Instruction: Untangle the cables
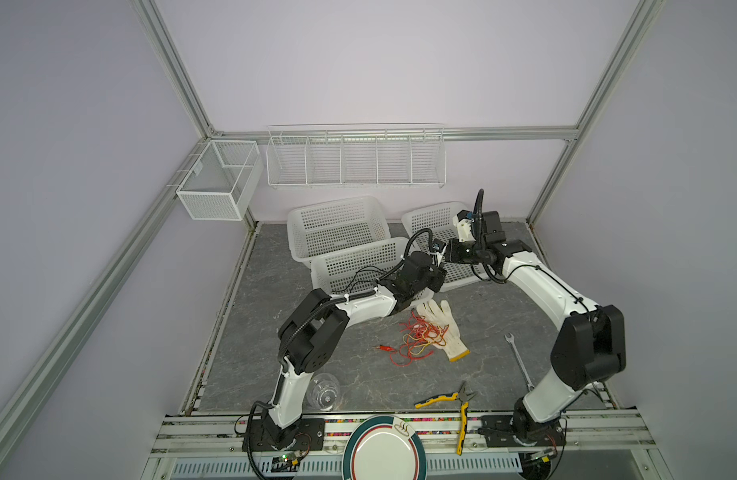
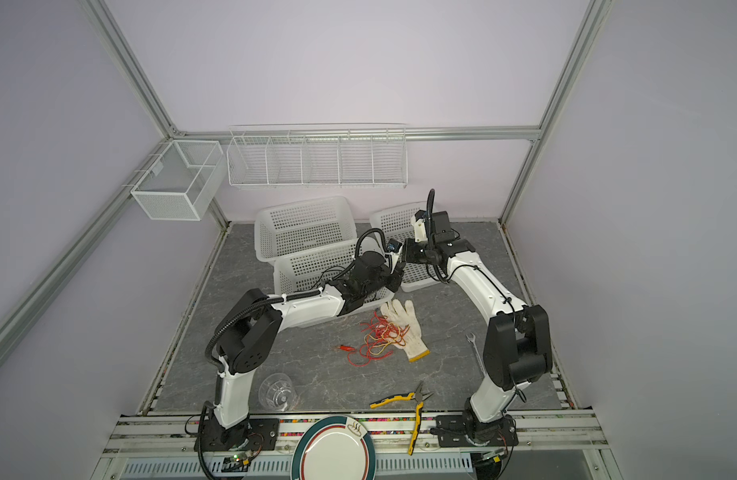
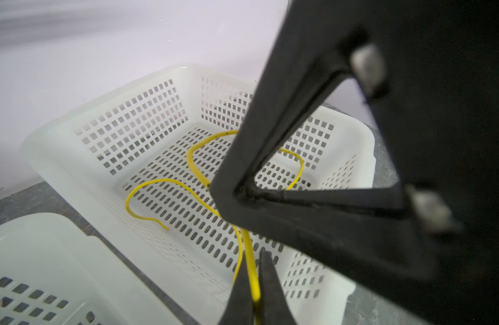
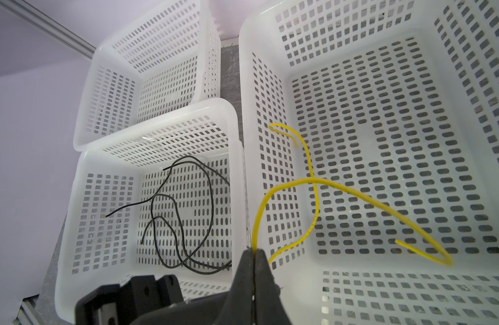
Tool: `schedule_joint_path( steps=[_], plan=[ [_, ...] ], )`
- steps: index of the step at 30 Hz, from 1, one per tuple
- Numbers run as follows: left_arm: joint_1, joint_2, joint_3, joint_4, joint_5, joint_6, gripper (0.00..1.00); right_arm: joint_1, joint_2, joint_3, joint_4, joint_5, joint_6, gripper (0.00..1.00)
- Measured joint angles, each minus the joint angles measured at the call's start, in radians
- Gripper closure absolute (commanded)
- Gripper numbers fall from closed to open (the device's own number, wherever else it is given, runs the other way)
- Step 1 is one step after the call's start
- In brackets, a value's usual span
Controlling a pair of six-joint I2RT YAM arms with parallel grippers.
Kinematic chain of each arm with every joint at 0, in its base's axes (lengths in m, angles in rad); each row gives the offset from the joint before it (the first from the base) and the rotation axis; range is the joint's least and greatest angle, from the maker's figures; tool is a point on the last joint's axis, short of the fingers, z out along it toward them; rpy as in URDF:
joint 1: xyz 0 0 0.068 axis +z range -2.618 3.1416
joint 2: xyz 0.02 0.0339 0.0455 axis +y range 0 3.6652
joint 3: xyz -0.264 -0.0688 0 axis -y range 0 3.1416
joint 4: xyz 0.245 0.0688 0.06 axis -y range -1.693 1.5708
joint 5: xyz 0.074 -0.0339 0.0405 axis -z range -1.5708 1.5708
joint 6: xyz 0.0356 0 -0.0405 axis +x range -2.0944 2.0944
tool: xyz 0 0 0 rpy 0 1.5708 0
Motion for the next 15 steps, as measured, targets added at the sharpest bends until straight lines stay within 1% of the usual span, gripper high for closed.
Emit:
schedule_joint_path(
  steps=[3,5,11,15],
  plan=[
    [0.004,0.000,0.000,0.000,0.000,-0.013,0.49,-0.009,0.039,0.030,-0.002,0.026,-0.010,0.93],
    [0.005,0.000,0.000,0.003,0.006,-0.012,0.43,-0.014,0.074,0.053,-0.001,0.041,-0.014,0.93],
    [-0.002,-0.013,-0.008,0.008,0.020,-0.013,0.41,-0.027,0.193,0.094,-0.001,0.054,-0.018,0.94],
    [-0.002,-0.079,-0.071,0.015,0.019,-0.013,0.41,-0.042,0.298,0.145,-0.004,0.055,-0.021,0.93]
  ],
)
